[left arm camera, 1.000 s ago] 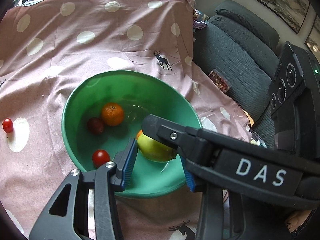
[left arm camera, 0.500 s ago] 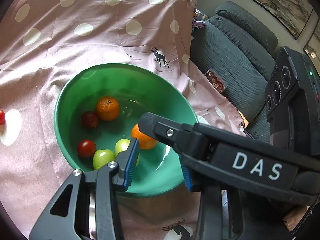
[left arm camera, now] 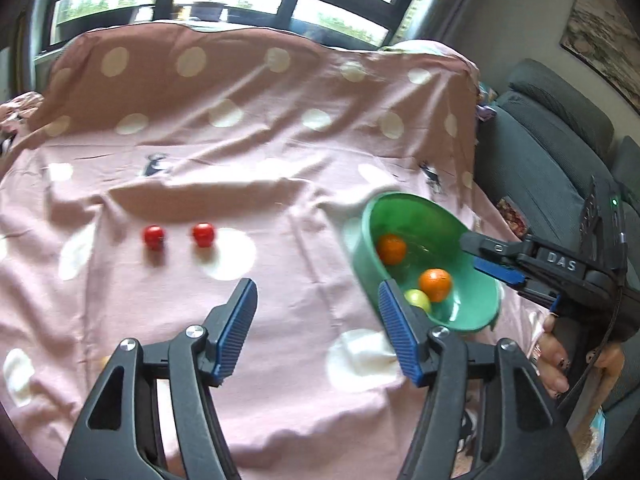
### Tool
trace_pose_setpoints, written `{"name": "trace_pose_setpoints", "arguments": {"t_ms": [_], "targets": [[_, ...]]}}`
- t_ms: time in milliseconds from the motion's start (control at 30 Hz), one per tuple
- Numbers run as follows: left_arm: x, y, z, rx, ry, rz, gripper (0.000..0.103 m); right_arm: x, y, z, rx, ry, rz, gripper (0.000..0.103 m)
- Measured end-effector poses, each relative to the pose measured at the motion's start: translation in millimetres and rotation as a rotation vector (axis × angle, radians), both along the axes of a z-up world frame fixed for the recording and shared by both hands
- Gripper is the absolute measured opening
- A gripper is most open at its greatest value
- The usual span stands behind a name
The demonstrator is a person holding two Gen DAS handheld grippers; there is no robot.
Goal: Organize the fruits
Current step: 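Move the open right tool toward the two small yellow fruits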
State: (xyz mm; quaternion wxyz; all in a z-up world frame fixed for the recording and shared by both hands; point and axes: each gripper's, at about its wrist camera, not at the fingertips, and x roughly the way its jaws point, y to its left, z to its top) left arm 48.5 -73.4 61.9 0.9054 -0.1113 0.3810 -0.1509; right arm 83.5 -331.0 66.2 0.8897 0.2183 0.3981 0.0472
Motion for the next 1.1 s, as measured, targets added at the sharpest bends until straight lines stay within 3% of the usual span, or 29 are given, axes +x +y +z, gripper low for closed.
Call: {"name": "trace_pose_setpoints", "arguments": {"t_ms": [67, 200, 333, 467, 567, 633, 667, 700, 833, 967, 1100], "targets": [[-3.9, 36.5, 1.3, 0.017, 0.005, 0.115, 0.064, 0.5, 8.1, 1.3, 0.011, -0.006, 0.028, 0.057], [-19.4, 95.1, -2.7, -0.009, 0.017, 0.28, 0.065, 2.4, 32.8, 2.4, 0.031, -0.002, 0.118, 0.058], [-36.8, 119.3, -15.1, -0.026, 0.057, 0.335, 0.065, 7.6, 67.2, -0.6, 0.046, 0.015, 0.227, 0.058], [-44.3, 118.4, -30.1, -0.002, 0.102, 0.32, 0.063, 15.3, 112.7, -10.4, 0.04, 0.049, 0.336, 0.058], [-46.1, 113.3, -43.2, -0.014, 0.134, 0.271, 0.052, 25.1, 153.9, -24.4, 0.042, 0.104, 0.461, 0.058], [-45.8, 112.3, -48.3, -0.032, 0.156, 0.251, 0.042, 31.7, 182.3, -34.2, 0.05, 0.134, 0.539, 0.052], [-45.8, 113.1, -50.9, -0.051, 0.172, 0.252, 0.04, 35.4, 196.0, -39.4, 0.054, 0.148, 0.58, 0.042], [-44.4, 112.1, -54.0, -0.067, 0.191, 0.238, 0.037, 39.0, 209.6, -45.7, 0.058, 0.173, 0.621, 0.039], [-39.1, 105.9, -64.0, -0.104, 0.245, 0.187, 0.03, 48.9, 254.5, -73.8, 0.042, 0.286, 0.737, 0.035], [-35.0, 100.0, -73.6, -0.052, 0.286, 0.193, 0.027, 51.6, 279.3, -92.1, 0.006, 0.342, 0.789, 0.027], [-30.4, 101.7, -82.0, -0.041, 0.326, 0.213, 0.027, 51.1, 285.0, -102.4, -0.015, 0.387, 0.821, 0.027]]}}
